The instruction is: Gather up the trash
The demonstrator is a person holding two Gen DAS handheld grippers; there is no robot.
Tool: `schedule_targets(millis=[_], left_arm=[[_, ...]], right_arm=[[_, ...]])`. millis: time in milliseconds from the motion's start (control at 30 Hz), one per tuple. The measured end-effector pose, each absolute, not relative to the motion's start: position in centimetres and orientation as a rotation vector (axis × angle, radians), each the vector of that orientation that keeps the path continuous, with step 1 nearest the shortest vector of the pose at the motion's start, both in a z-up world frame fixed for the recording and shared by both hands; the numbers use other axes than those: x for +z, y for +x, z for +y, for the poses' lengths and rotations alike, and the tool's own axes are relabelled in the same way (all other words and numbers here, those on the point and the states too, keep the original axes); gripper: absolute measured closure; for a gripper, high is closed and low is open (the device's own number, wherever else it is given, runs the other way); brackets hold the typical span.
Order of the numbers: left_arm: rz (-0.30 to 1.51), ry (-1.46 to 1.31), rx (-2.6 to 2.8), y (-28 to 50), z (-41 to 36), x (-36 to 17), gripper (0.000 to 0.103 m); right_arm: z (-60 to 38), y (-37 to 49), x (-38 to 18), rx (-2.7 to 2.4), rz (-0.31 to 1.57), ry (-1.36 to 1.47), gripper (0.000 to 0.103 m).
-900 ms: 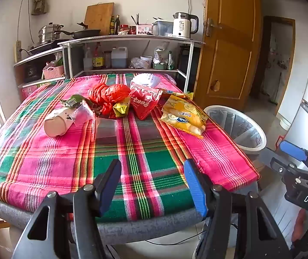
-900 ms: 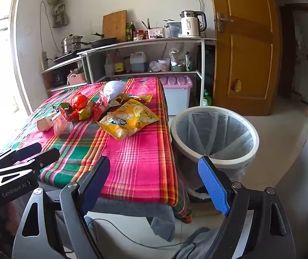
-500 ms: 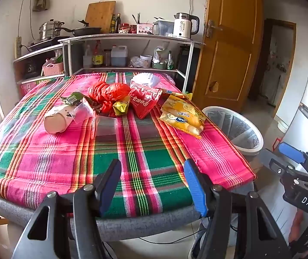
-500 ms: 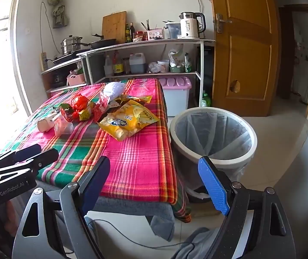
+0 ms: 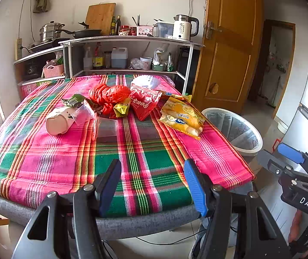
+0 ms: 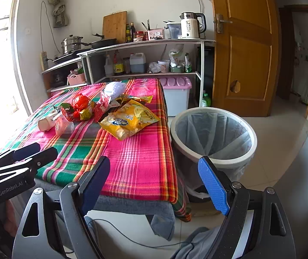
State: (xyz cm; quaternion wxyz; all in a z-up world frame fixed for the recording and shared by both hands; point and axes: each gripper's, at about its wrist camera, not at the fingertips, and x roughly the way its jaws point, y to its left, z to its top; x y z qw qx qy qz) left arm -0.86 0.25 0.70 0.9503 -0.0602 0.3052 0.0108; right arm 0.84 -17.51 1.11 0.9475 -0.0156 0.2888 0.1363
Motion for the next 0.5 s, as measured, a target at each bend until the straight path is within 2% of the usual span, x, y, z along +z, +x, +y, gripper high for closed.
schedule_targets(millis=[500], left_arm=[[0.619,-0.117,0.023,-0.86,0.19,0.77,0.040]], right_arm=[[-17.52,0.78,1.10,0.277,0.586,-0.032,0.019]])
